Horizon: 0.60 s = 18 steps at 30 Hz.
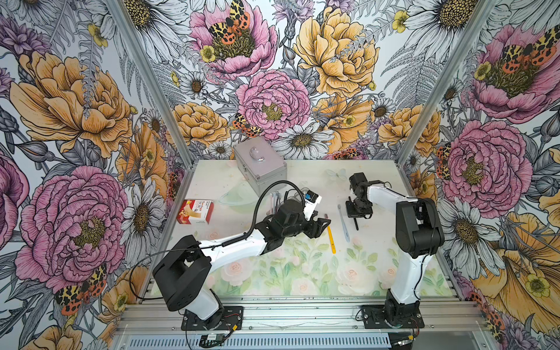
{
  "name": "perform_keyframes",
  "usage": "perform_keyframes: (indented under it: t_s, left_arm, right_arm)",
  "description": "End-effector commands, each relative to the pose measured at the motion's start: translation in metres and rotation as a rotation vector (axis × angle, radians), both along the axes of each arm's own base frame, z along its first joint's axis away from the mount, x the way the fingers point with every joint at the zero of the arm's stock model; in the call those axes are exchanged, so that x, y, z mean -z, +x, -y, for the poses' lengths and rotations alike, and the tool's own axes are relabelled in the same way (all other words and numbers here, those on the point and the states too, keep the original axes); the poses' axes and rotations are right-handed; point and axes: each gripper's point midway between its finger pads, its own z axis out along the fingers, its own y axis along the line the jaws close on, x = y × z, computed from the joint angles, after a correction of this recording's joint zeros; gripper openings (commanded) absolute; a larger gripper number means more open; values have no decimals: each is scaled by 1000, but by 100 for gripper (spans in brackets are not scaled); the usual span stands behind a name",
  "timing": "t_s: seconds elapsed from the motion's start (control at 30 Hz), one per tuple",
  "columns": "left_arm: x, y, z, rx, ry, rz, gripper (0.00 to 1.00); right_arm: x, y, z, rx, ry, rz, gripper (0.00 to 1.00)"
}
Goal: Place the toothbrush into the toothbrush holder
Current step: Pick up the toothbrush from the center of the board.
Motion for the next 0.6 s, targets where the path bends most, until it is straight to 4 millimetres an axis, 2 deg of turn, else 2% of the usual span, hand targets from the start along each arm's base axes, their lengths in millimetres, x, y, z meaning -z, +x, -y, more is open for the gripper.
perform_keyframes:
  t_s: [0.0,0.1,0.27,0.37,0.43,0.5,0.53,0.57]
  left_arm:
    - [-27,15,7,-18,-137,-65,68]
    - [-27,26,11,-10,-180,-92,68]
    - [-13,50,15,-39,-210,-176,67]
    - [-8,56,23,-26,-221,-210,67]
    - [-7,58,31,-10,-226,-220,63]
    - [-13,58,37,6,-240,-221,62]
    - [5,60,41,4,-220,-249,63]
    - [5,62,44,6,-221,-248,63]
  right_arm:
    - [-19,-13,-13,-41,51,23,0]
    - [-40,-15,-25,-66,119,77,0]
    - [-65,-23,-35,-85,186,132,0]
    - [-81,-29,-40,-100,204,170,0]
    - [-91,-32,-44,-112,225,196,0]
    - [-101,-36,-47,-123,241,220,0]
    - [-106,-38,-49,-132,248,233,0]
    - [-110,-40,-51,-140,251,243,0]
